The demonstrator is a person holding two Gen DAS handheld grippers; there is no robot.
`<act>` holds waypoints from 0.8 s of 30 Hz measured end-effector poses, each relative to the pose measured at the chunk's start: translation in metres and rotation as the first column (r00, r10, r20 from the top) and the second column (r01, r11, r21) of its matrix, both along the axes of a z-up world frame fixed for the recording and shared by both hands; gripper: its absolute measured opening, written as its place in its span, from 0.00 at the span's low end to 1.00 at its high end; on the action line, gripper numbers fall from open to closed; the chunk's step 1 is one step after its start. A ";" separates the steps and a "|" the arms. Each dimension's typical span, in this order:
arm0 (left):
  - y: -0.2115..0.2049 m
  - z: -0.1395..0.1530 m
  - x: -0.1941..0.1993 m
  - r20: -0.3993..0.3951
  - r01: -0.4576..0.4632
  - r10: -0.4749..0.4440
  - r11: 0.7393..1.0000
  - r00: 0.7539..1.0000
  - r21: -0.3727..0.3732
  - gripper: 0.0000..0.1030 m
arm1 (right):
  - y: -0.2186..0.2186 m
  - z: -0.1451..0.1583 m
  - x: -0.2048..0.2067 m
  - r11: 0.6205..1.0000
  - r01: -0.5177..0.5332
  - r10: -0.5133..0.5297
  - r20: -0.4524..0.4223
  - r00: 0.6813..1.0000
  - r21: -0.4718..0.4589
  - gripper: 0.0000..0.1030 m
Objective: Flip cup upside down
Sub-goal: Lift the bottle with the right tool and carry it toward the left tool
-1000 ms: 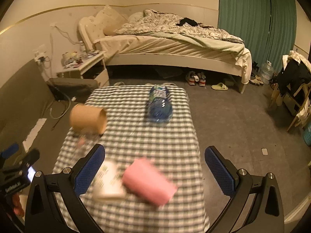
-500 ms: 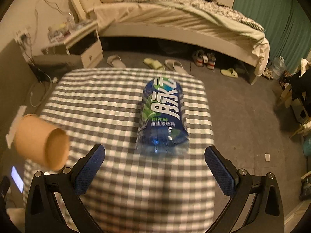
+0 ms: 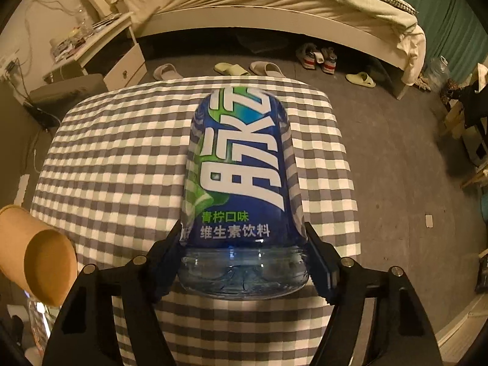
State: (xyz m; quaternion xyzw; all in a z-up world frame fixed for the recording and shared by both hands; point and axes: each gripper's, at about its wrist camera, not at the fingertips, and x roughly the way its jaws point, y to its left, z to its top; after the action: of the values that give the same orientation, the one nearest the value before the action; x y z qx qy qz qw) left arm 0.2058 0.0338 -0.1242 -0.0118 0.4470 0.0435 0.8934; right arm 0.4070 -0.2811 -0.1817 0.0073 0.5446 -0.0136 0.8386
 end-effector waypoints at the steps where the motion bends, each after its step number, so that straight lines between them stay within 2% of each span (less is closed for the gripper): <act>1: -0.001 0.002 -0.002 0.004 -0.001 0.001 1.000 1.000 -0.001 1.00 | -0.001 0.003 -0.004 1.000 -0.002 0.002 0.006 1.000 -0.004 0.70; 4: -0.003 0.015 -0.010 0.025 0.001 -0.001 1.000 1.000 -0.001 1.00 | -0.003 0.016 -0.019 1.000 0.002 -0.002 0.027 1.000 0.002 0.70; 8: -0.011 0.040 -0.028 0.064 0.012 -0.012 1.000 0.998 0.008 1.00 | -0.004 0.052 -0.055 0.999 -0.007 0.004 0.083 0.997 0.038 0.70; 13: -0.018 0.076 -0.063 0.117 0.024 -0.023 1.000 0.993 -0.004 1.00 | -0.005 0.106 -0.114 0.997 -0.028 0.015 0.169 0.986 0.072 0.70; 18: -0.018 0.104 -0.104 0.170 0.032 -0.029 0.999 0.985 -0.018 1.00 | 0.003 0.164 -0.198 0.994 -0.061 0.035 0.263 0.964 0.090 0.70; 21: -0.017 0.113 -0.126 0.188 0.042 -0.038 0.999 0.981 -0.020 1.00 | 0.012 0.180 -0.246 0.992 -0.078 0.045 0.288 0.957 0.103 0.70; 24: -0.016 0.112 -0.144 0.191 0.048 -0.044 0.999 0.981 -0.017 1.00 | 0.026 0.181 -0.290 0.992 -0.083 0.052 0.297 0.954 0.094 0.70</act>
State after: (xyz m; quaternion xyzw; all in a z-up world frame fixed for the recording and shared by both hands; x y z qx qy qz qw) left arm 0.0616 0.0183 -0.0119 -0.0149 0.3602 0.0166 0.9326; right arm 0.1171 -0.2554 -0.0012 0.0346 0.4138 0.0450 0.9086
